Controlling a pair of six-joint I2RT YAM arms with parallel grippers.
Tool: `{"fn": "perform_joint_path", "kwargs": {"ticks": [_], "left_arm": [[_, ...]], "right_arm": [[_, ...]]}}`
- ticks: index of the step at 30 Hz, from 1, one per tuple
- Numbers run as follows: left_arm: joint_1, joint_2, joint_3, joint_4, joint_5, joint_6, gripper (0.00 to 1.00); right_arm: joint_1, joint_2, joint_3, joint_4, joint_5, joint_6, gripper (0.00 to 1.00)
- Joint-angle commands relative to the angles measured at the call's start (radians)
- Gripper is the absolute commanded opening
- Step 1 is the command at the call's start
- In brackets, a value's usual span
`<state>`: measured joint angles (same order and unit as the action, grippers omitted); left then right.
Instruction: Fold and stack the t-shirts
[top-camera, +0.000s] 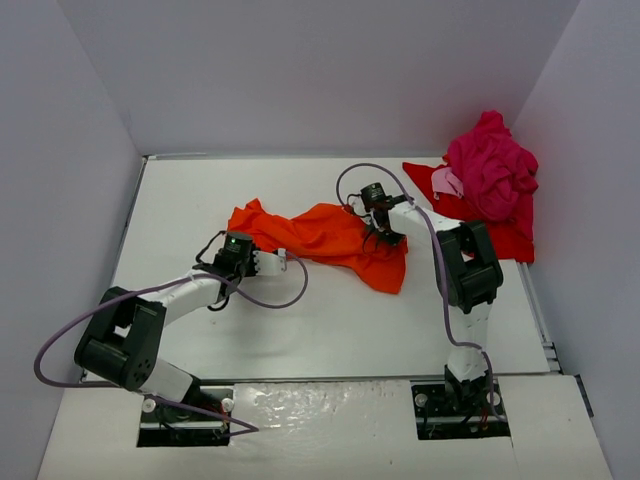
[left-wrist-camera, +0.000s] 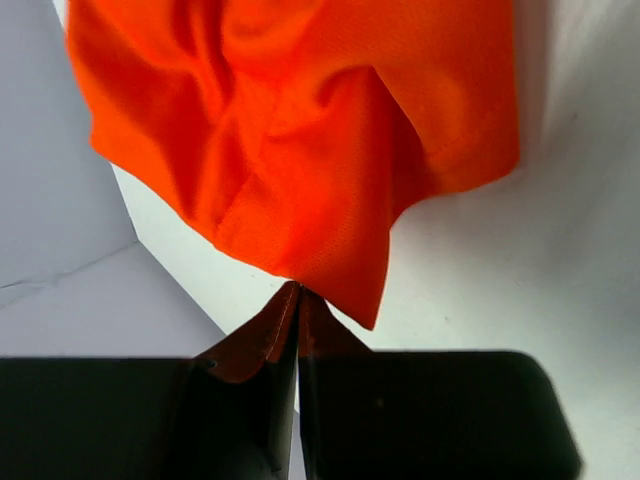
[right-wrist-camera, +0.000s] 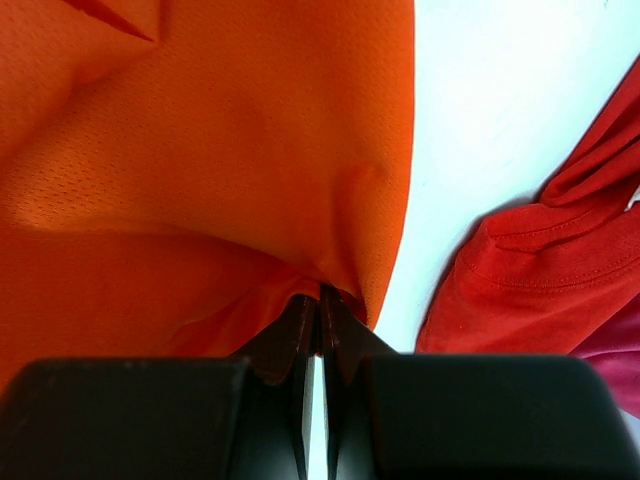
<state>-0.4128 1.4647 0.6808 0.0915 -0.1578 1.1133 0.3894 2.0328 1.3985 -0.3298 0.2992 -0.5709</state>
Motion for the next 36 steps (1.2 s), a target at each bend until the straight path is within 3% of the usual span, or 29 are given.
{"fn": "perform_joint_path", "kwargs": {"ticks": [1, 3, 7, 11, 13, 18, 20, 22, 23, 26, 36], "left_arm": [[-0.021, -0.029, 0.114, 0.013, 0.009, -0.077, 0.00], [-0.021, -0.034, 0.139, -0.022, 0.008, -0.113, 0.00], [-0.020, -0.070, 0.317, -0.287, 0.059, -0.260, 0.00], [-0.047, -0.091, 0.496, -0.612, 0.205, -0.380, 0.00], [-0.075, -0.112, 0.519, -0.644, 0.221, -0.394, 0.00], [-0.063, -0.118, 0.388, -0.552, 0.068, -0.231, 0.01], [-0.063, -0.115, 0.300, -0.485, 0.030, -0.183, 0.06], [-0.066, -0.110, 0.203, -0.376, -0.014, -0.133, 0.29], [-0.066, -0.106, 0.181, -0.324, -0.017, -0.109, 0.50], [-0.066, -0.098, 0.095, -0.221, -0.018, -0.079, 0.64], [-0.063, -0.014, 0.045, -0.058, -0.028, -0.047, 0.64]], "right_arm": [[0.007, -0.048, -0.003, 0.004, 0.031, 0.013, 0.00], [0.008, -0.049, -0.003, 0.003, 0.032, 0.014, 0.00], [0.009, -0.057, -0.013, 0.005, 0.031, 0.008, 0.00], [0.010, -0.057, -0.022, 0.010, 0.016, 0.014, 0.00], [0.011, -0.059, -0.028, 0.014, 0.014, 0.016, 0.00], [0.019, -0.080, -0.048, 0.016, 0.022, 0.010, 0.00], [0.019, -0.092, -0.059, 0.017, 0.023, 0.009, 0.00], [0.019, -0.100, -0.067, 0.021, 0.024, 0.006, 0.00], [0.019, -0.097, -0.067, 0.023, 0.026, 0.008, 0.00], [0.019, -0.089, -0.067, 0.023, 0.026, 0.012, 0.00], [0.020, -0.064, -0.061, 0.025, 0.028, 0.017, 0.00]]}}
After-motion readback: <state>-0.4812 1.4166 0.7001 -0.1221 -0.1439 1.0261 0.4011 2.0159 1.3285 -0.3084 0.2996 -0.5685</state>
